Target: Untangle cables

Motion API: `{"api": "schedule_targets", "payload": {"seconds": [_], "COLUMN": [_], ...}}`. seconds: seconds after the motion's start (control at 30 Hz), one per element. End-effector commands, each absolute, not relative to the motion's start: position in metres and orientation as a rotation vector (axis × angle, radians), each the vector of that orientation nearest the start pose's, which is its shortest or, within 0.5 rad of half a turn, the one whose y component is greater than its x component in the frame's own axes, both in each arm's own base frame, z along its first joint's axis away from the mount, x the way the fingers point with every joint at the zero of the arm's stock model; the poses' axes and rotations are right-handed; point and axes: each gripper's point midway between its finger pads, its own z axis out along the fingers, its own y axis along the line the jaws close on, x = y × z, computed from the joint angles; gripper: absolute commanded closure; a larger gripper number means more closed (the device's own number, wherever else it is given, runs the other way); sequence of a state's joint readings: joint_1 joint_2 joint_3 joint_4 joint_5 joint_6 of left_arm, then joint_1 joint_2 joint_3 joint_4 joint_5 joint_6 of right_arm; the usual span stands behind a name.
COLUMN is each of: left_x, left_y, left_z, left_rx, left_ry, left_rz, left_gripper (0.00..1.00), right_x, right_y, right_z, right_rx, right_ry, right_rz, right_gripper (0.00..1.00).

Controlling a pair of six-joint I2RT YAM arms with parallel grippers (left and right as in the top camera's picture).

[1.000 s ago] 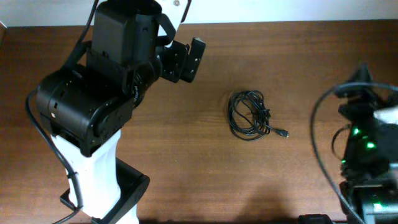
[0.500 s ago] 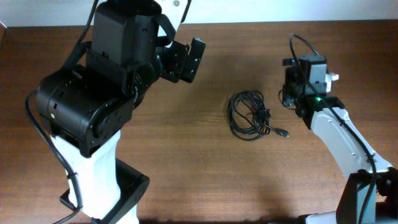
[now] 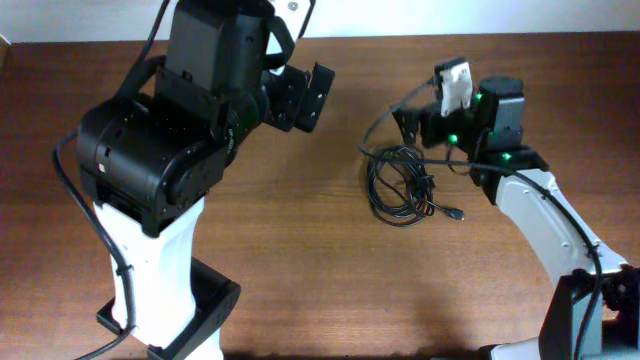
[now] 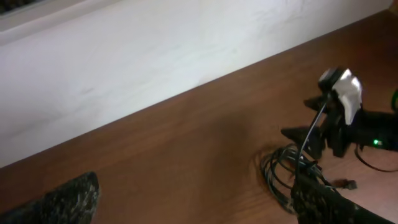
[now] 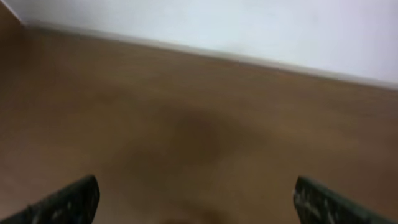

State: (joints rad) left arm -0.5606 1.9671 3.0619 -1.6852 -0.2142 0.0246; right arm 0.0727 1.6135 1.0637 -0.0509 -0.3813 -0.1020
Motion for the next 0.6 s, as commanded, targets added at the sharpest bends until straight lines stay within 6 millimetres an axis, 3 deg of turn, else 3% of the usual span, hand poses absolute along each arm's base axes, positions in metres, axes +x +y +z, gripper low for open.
{"api": "schedule_targets", "payload": {"seconds": [0.0,0.07,0.2,0.3,0.33,0.4,0.43,0.5,0.57], "left_x": [0.34,0.34,0.341,0.341,0.341,0.341,0.341,0.341,0.34], "left_y": [-0.169,-0.167,-0.168,-0.168,-0.168,-0.168,-0.168,-0.168,-0.168], "left_z": [0.473,0.472,0.474,0.474,0.474,0.474,0.474,0.474,0.473], "left_rx": [0.484,0.491,0.487,0.488,0.488,0.488,0.487,0.488,0.489], "left_ry": [2.074,2.08,2.071,2.071,2.071,2.07,2.07,2.071,2.073], "left_rz": [-0.084,-0.069,-0.073,-0.074,-0.074,-0.074,-0.074,-0.074,-0.074], "left_gripper": [0.01,0.01,0.01,0.01,0.01,0.01,0.01,0.01,0.01], "right_x": [0.441,0.404,0.346,0.34,0.342,0.35,0.358,0.364,0.374], "right_y": [0.114,0.128,0.12,0.099,0.094,0.092,0.094,0.099,0.098], "right_z": [0.165,0.149,0.108,0.098,0.105,0.137,0.171,0.21,0.223], "right_rx": [-0.903,-1.258,-1.718,-1.864,-1.875,-1.823,-1.754,-1.724,-1.698], "right_ry": [1.94,1.821,1.728,1.769,1.792,1.86,1.885,1.839,1.814], "right_rz": [0.318,0.352,0.325,0.2,0.176,0.172,0.178,0.173,0.149], "right_gripper": [0.01,0.01,0.01,0.01,0.01,0.01,0.01,0.01,0.01]}}
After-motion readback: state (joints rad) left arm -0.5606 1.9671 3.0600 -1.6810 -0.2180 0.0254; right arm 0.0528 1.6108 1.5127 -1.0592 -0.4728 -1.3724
